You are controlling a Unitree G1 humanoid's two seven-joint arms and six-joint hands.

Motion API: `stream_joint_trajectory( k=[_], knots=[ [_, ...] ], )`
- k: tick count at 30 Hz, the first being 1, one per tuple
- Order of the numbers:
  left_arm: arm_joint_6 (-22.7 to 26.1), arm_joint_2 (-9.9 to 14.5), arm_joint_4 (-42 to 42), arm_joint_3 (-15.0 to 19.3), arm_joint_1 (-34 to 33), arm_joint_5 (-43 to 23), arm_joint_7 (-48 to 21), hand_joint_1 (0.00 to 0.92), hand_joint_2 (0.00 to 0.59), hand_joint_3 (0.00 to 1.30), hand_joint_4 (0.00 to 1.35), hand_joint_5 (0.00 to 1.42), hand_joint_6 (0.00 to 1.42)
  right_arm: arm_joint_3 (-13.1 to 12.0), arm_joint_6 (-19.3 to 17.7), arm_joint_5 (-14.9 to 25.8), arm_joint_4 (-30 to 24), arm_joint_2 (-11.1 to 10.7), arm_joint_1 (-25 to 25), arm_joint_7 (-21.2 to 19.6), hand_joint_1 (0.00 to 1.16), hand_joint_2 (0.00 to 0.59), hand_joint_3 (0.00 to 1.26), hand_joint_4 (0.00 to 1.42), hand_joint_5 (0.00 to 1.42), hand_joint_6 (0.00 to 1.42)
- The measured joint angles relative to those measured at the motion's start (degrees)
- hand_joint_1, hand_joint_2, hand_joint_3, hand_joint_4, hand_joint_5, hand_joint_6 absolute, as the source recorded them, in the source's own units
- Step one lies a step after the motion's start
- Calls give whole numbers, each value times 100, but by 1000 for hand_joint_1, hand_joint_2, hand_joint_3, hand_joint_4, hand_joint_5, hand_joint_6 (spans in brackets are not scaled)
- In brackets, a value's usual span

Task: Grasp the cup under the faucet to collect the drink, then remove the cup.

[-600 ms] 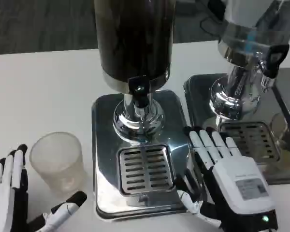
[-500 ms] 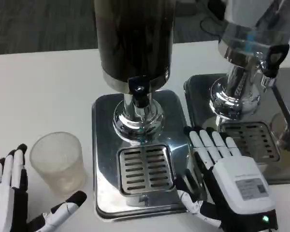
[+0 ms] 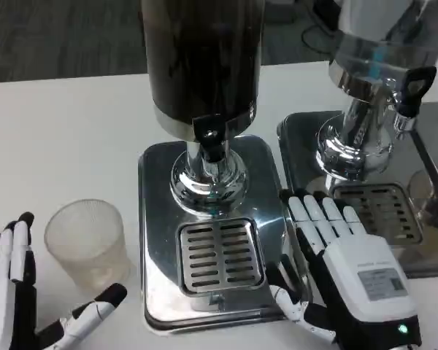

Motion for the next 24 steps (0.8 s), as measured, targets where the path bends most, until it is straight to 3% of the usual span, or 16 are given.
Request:
stream_joint_trajectory(
  k=[10, 16, 24],
  knots=[
    [-583, 31, 38, 444, -71, -507, 207, 0, 0, 0, 0, 0, 0, 48, 148, -79, -7, 52, -48, 62, 342, 403, 0, 0, 0, 15],
    [-896, 154, 344, 517, -303, -808, 196, 0, 0, 0, 0, 0, 0, 64, 286, -102, -139, 94, 43, 61, 353, 395, 0, 0, 0, 29],
    [-2136, 225, 1485, 559, -695, -1511, 215, 0, 0, 0, 0, 0, 0, 82, 359, -117, -172, 124, 86, 60, 358, 394, 0, 0, 0, 36]
  ],
)
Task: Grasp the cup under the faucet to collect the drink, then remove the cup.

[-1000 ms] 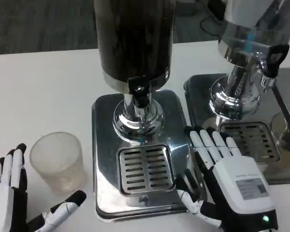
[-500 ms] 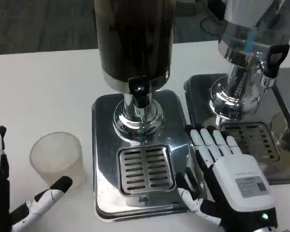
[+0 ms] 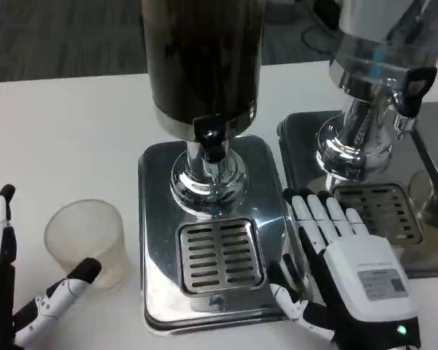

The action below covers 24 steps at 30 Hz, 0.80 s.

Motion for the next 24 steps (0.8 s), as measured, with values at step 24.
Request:
stream_joint_trajectory(
  k=[24],
  knots=[
    [-339, -67, 1730, -120, -845, 129, 478, 18, 0, 0, 0, 33, 0, 49, 55, 15, -9, 112, 20, -4, 374, 403, 5, 0, 0, 77]
  ],
)
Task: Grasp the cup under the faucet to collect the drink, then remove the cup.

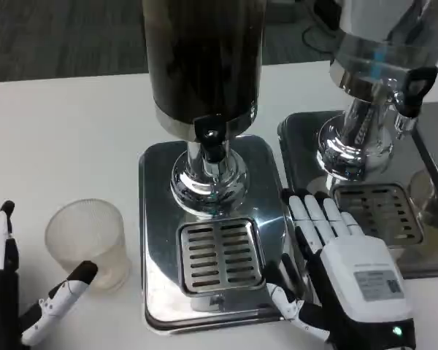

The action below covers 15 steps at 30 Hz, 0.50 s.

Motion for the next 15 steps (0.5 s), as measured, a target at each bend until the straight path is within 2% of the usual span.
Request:
stream_joint_trajectory(
  k=[15],
  knots=[
    [-150, 46, 849, -334, -845, -276, -242, 132, 0, 0, 0, 148, 84, -14, 4, 6, 0, 12, -1, 0, 377, 403, 13, 0, 0, 81]
  ],
)
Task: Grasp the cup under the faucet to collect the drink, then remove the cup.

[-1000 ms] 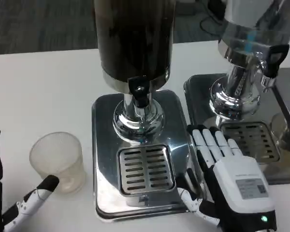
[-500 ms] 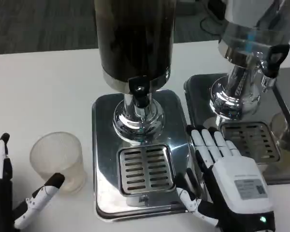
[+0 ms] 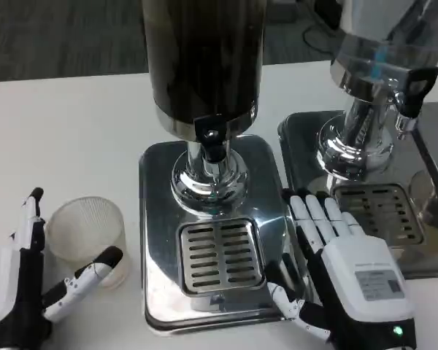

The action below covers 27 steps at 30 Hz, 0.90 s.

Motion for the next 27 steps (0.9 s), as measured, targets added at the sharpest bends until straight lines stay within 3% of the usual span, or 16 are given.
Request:
stream_joint_trajectory(
  k=[5, 15, 22, 27],
  knots=[
    [-32, 54, 177, -117, -163, -7, -37, 166, 3, 0, 0, 194, 105, 0, 16, 0, 0, 5, 1, 0, 378, 403, 16, 0, 0, 87],
    [-308, 117, 516, -173, -378, 53, 91, 202, 16, 35, 83, 369, 315, 4, 44, 11, 0, 50, 2, -4, 370, 394, 13, 0, 0, 121],
    [-611, 121, 851, -266, -614, 65, 306, 351, 65, 204, 344, 652, 717, 4, 79, 19, 0, 67, 28, -4, 367, 394, 13, 0, 0, 137],
    [-662, 139, 956, -364, -715, 124, 533, 401, 92, 262, 449, 727, 801, -2, 80, 35, 0, 70, 27, -4, 366, 394, 13, 0, 0, 153]
  ],
)
